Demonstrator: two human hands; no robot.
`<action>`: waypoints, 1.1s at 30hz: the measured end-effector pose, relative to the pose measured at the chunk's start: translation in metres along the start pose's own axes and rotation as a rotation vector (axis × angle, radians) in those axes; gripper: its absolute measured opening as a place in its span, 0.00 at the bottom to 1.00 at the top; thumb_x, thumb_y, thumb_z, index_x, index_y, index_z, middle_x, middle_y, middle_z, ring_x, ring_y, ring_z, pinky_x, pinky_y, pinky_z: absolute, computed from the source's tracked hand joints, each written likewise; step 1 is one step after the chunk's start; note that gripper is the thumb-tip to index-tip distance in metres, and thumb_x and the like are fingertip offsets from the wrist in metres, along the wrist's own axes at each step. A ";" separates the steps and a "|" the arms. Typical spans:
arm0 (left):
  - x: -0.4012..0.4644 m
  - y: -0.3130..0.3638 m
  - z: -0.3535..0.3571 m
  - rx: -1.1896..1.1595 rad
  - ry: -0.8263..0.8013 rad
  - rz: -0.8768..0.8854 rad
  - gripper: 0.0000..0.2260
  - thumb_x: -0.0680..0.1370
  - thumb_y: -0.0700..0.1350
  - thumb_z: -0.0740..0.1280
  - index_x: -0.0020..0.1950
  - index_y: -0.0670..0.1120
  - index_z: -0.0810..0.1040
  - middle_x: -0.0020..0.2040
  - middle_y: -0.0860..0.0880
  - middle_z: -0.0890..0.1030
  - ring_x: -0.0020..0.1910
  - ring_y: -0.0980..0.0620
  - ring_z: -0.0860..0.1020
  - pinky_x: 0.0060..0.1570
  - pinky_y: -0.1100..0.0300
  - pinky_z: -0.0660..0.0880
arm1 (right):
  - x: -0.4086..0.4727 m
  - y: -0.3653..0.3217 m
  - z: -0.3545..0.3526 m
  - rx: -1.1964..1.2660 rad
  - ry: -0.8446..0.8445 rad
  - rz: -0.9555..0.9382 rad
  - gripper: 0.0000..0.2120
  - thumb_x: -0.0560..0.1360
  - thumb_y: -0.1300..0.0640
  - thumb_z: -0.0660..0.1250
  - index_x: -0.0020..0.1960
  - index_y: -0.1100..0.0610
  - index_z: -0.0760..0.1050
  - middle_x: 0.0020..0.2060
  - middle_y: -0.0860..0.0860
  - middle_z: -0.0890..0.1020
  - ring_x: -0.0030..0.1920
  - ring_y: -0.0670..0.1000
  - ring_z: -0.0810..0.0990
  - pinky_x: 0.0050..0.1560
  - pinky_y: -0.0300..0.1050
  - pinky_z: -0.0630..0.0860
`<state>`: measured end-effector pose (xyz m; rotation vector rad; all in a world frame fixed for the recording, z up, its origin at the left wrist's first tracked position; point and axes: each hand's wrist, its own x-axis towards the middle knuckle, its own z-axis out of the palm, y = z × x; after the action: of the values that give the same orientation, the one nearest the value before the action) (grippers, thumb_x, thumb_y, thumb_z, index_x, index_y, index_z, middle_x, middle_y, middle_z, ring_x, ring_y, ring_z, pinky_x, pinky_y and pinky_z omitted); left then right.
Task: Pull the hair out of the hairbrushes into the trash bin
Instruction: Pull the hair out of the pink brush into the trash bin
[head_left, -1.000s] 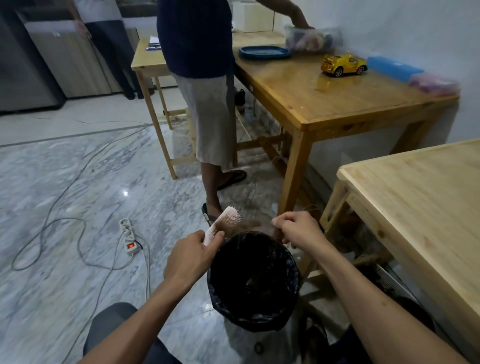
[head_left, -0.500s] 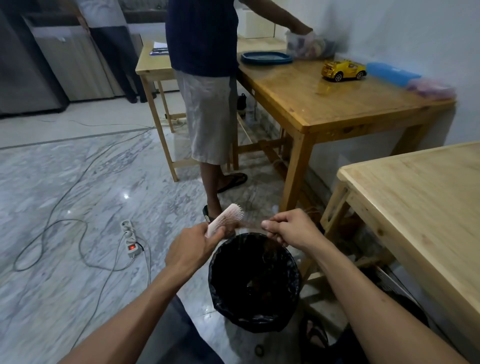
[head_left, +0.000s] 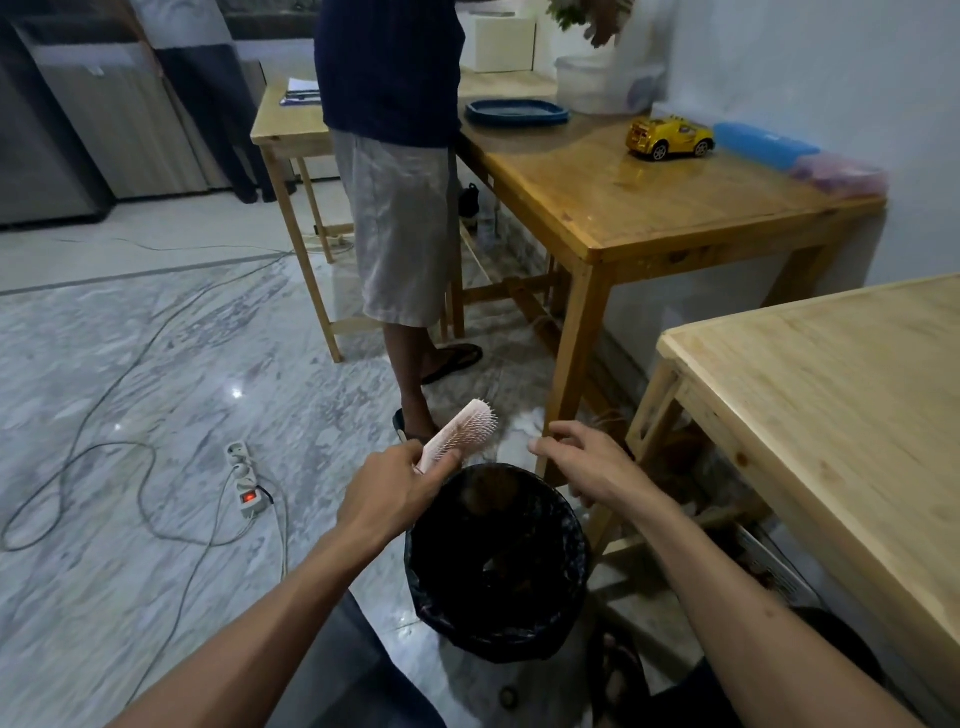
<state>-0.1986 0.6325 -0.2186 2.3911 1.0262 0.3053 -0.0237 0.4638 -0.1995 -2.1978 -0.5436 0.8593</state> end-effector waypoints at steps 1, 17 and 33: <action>0.000 0.002 0.000 0.012 0.013 0.018 0.22 0.77 0.66 0.64 0.36 0.49 0.75 0.30 0.51 0.77 0.29 0.55 0.75 0.28 0.55 0.65 | 0.002 -0.001 0.004 0.038 -0.021 -0.031 0.35 0.75 0.36 0.69 0.78 0.47 0.66 0.69 0.50 0.76 0.40 0.48 0.82 0.37 0.43 0.75; 0.013 -0.016 -0.016 -0.500 0.075 -0.311 0.35 0.74 0.71 0.64 0.47 0.37 0.80 0.28 0.47 0.70 0.22 0.49 0.68 0.23 0.59 0.63 | 0.006 0.008 0.012 0.226 -0.012 -0.174 0.07 0.79 0.52 0.73 0.46 0.53 0.88 0.31 0.54 0.81 0.27 0.46 0.75 0.34 0.41 0.72; -0.009 0.033 -0.011 -0.201 -0.026 0.056 0.20 0.83 0.60 0.58 0.45 0.47 0.78 0.38 0.48 0.81 0.38 0.49 0.79 0.36 0.53 0.70 | 0.004 -0.011 0.029 0.382 -0.115 -0.192 0.24 0.76 0.43 0.74 0.67 0.54 0.80 0.41 0.47 0.87 0.26 0.45 0.73 0.26 0.39 0.69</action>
<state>-0.1892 0.6110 -0.1918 2.2391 0.8748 0.3783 -0.0434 0.4865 -0.2085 -1.7301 -0.5821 0.9065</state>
